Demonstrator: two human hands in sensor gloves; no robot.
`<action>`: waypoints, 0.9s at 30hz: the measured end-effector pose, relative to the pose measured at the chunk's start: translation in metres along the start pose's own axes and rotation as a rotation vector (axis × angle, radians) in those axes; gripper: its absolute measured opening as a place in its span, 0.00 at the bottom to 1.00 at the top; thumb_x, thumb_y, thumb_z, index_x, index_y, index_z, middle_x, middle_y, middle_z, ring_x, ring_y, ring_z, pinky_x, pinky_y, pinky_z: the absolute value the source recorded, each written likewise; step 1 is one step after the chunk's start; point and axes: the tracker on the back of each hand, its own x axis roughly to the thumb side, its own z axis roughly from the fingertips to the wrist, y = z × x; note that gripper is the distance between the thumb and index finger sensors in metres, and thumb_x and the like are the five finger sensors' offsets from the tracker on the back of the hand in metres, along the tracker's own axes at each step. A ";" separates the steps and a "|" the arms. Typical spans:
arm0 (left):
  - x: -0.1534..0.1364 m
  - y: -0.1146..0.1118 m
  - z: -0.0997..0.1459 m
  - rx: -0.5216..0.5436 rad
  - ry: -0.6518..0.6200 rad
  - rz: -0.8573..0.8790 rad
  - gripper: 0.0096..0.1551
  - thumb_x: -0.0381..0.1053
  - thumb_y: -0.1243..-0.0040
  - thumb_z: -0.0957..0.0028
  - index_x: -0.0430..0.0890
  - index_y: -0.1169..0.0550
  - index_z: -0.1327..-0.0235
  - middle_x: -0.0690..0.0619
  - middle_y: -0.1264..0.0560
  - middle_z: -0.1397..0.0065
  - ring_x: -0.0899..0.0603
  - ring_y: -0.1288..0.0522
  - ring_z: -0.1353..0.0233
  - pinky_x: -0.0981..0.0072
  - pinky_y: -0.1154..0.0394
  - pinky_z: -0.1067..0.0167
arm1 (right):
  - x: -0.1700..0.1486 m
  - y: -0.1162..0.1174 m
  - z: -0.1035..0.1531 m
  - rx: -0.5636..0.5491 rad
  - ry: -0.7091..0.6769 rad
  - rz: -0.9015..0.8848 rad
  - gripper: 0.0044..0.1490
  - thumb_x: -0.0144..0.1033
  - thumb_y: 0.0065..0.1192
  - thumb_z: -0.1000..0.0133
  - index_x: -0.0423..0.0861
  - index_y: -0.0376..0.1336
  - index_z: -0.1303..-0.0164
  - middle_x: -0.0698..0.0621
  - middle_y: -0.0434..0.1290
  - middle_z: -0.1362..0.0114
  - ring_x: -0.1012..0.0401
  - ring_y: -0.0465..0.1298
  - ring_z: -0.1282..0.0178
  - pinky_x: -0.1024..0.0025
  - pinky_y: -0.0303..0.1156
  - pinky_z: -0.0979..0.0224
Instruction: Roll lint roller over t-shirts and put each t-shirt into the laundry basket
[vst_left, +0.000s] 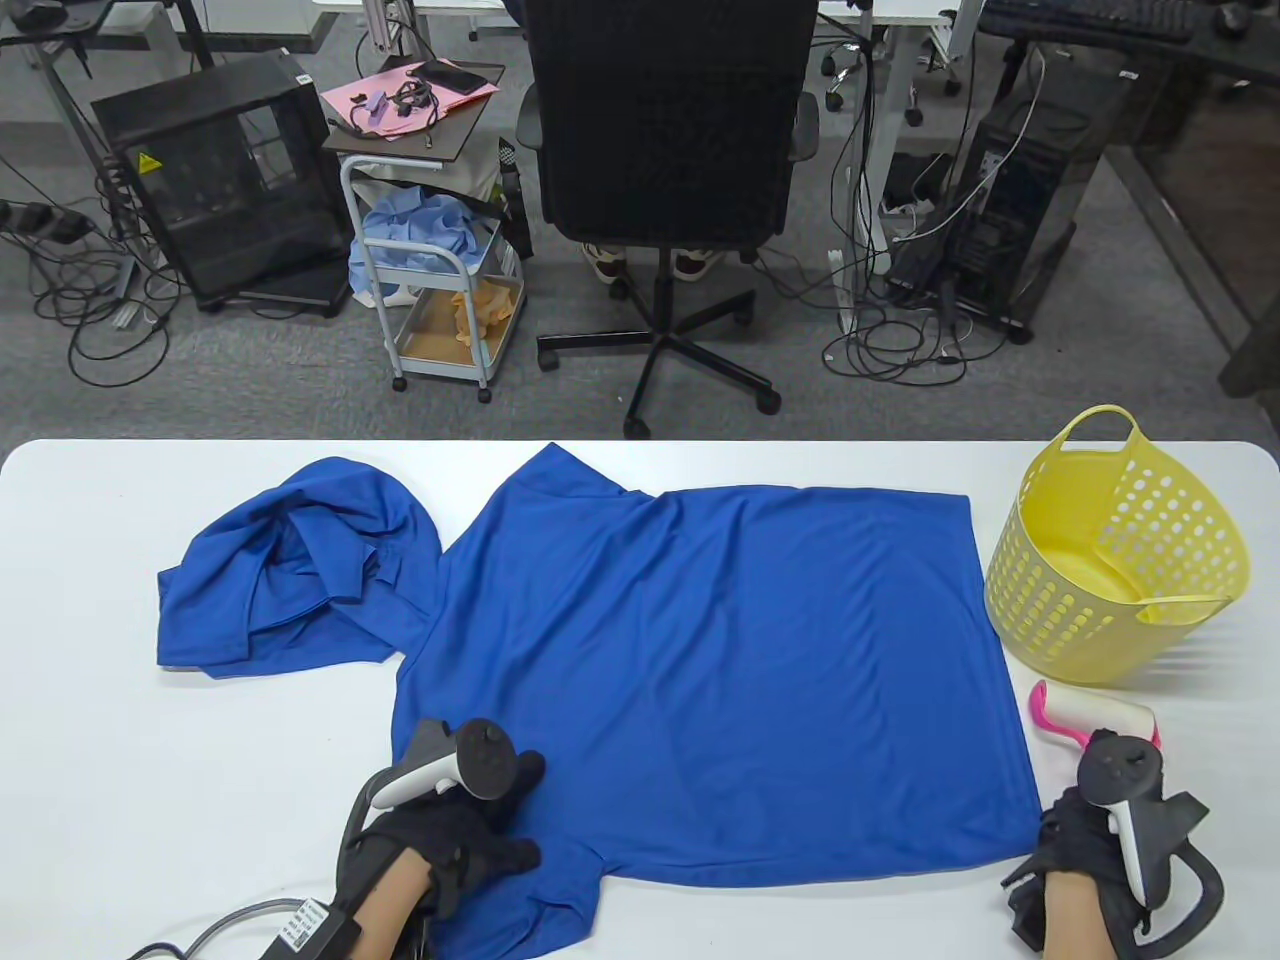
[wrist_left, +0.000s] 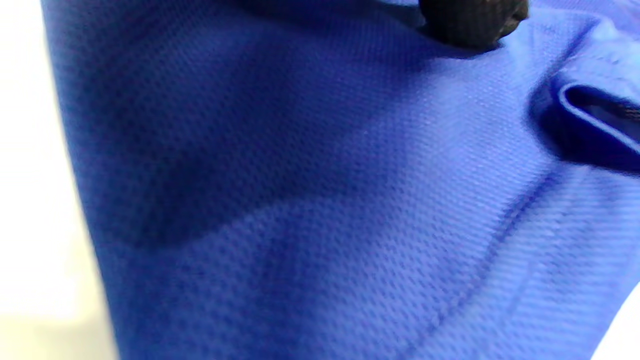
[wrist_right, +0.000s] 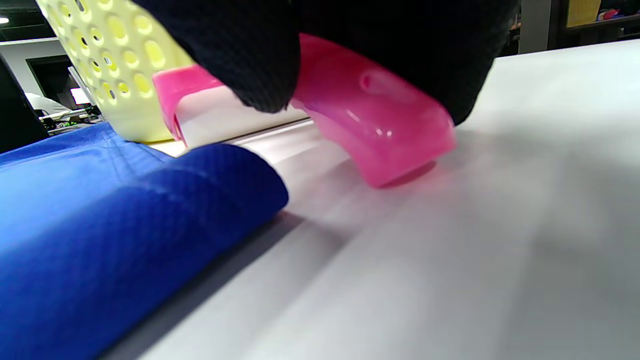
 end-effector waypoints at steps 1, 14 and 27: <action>0.000 0.000 0.000 0.001 0.000 0.000 0.51 0.69 0.52 0.42 0.65 0.70 0.26 0.54 0.81 0.23 0.33 0.83 0.25 0.23 0.70 0.37 | 0.000 0.000 0.000 0.003 0.001 0.003 0.39 0.34 0.62 0.43 0.60 0.48 0.24 0.46 0.63 0.18 0.50 0.72 0.27 0.53 0.75 0.31; 0.000 0.000 0.000 0.016 -0.001 -0.010 0.52 0.69 0.52 0.43 0.65 0.69 0.25 0.54 0.80 0.22 0.33 0.82 0.24 0.23 0.70 0.36 | 0.038 -0.029 0.047 -0.187 -0.263 0.048 0.33 0.46 0.63 0.43 0.62 0.56 0.26 0.54 0.63 0.17 0.53 0.68 0.22 0.54 0.71 0.26; -0.017 0.022 0.029 0.198 -0.050 -0.030 0.41 0.57 0.44 0.40 0.61 0.50 0.19 0.55 0.55 0.13 0.39 0.59 0.13 0.34 0.55 0.24 | 0.056 -0.003 0.056 0.270 -0.702 -0.038 0.28 0.44 0.67 0.44 0.62 0.65 0.32 0.57 0.67 0.18 0.56 0.70 0.22 0.57 0.71 0.25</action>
